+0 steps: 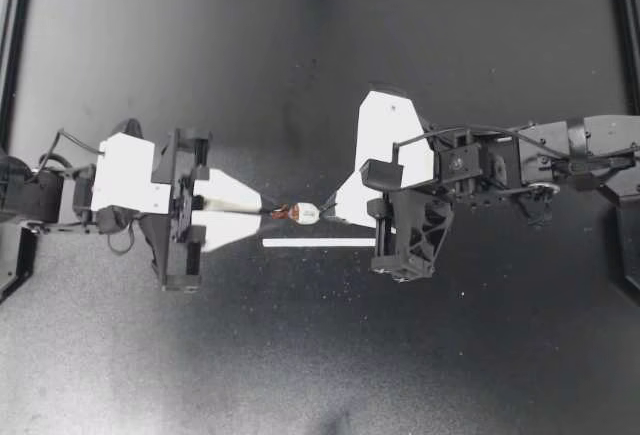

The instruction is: Pick up the candy and unwrap it.

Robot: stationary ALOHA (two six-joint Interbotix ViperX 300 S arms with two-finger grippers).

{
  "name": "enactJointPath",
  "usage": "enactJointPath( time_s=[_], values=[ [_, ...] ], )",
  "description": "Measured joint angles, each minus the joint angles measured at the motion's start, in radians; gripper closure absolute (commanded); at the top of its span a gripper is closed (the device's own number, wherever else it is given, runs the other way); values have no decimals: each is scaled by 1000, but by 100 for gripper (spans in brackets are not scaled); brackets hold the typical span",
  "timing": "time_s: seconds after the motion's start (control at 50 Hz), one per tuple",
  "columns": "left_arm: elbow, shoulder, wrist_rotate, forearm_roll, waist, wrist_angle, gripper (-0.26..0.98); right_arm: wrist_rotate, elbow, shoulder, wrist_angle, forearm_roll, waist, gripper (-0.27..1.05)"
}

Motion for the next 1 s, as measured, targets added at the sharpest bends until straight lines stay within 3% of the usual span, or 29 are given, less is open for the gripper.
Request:
enactJointPath(
  time_s=[1.0],
  values=[
    [17,6,-8,-23,-3,-11,88,46,92,-49,-121,2,11,97]
  ],
)
